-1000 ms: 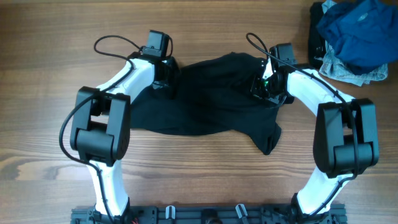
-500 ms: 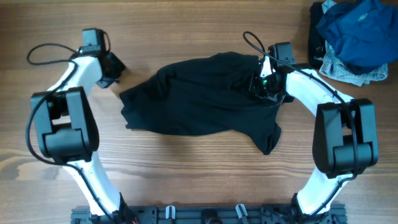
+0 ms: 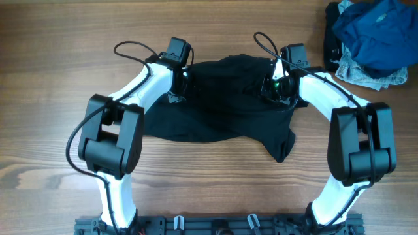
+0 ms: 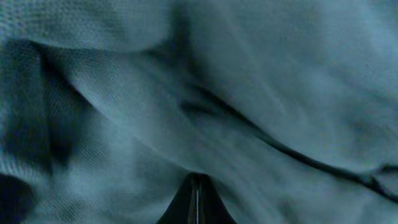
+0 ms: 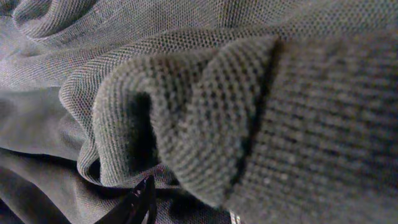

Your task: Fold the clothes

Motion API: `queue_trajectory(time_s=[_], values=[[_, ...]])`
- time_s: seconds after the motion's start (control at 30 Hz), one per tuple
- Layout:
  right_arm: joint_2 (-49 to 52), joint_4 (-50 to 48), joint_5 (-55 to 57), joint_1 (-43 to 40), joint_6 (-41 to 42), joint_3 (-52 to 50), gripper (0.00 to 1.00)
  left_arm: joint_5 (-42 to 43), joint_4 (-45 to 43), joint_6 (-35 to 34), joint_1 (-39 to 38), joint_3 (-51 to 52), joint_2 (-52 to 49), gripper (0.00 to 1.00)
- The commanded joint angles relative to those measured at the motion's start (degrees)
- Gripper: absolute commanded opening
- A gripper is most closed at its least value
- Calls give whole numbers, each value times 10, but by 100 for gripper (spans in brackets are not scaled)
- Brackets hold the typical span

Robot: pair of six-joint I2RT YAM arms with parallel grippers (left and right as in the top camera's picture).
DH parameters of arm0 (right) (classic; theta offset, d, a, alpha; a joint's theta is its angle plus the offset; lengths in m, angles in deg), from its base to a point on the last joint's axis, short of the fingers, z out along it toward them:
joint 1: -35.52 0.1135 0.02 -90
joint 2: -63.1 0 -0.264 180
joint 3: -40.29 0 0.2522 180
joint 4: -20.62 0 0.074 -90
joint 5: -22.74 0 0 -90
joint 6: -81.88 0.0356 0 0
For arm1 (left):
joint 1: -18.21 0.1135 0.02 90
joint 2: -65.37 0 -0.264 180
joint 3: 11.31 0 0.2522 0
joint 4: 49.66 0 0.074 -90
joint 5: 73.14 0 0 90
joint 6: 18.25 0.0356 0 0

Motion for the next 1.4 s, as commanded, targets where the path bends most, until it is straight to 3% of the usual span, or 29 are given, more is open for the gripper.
queue_trajectory(time_s=[0.0, 0.47, 0.67, 0.8, 0.9, 1.0, 1.03, 1.13, 1.2, 1.23, 1.27, 1.37], values=[[18, 11, 14, 5, 1, -2, 38, -54, -1, -19, 32, 2, -30, 4], [18, 12, 14, 5, -19, -2, 40, -198, -54, 43, 228, 2, -40, 4], [18, -3, 20, 5, -45, 25, 48, -229, -54, 60, 321, 2, -32, 4], [18, 27, 42, 5, -49, 90, 51, -229, -54, 73, 337, 0, 27, 4], [17, 88, 42, 5, -64, 183, 67, -209, -20, 74, 324, -16, 92, 4], [18, 117, 40, 5, -80, 259, 84, -87, 45, 72, 295, -16, 120, 18], [18, 104, 40, 5, -81, 273, 84, -16, 90, 68, 273, -15, 112, 36], [31, 85, 40, 5, -82, 272, 84, 40, 156, 68, 202, -15, 86, 44], [50, 74, 40, 5, -101, 272, 83, 45, 163, 68, 147, -15, 75, 64], [60, 70, 40, 5, -107, 272, 83, 46, 166, 68, 116, -15, 71, 93], [70, 67, 39, 5, -106, 272, 82, 46, 166, 68, 91, -15, 67, 99], [102, 61, 11, 9, -122, 272, 77, 44, 163, 55, 43, -15, 61, 100]])
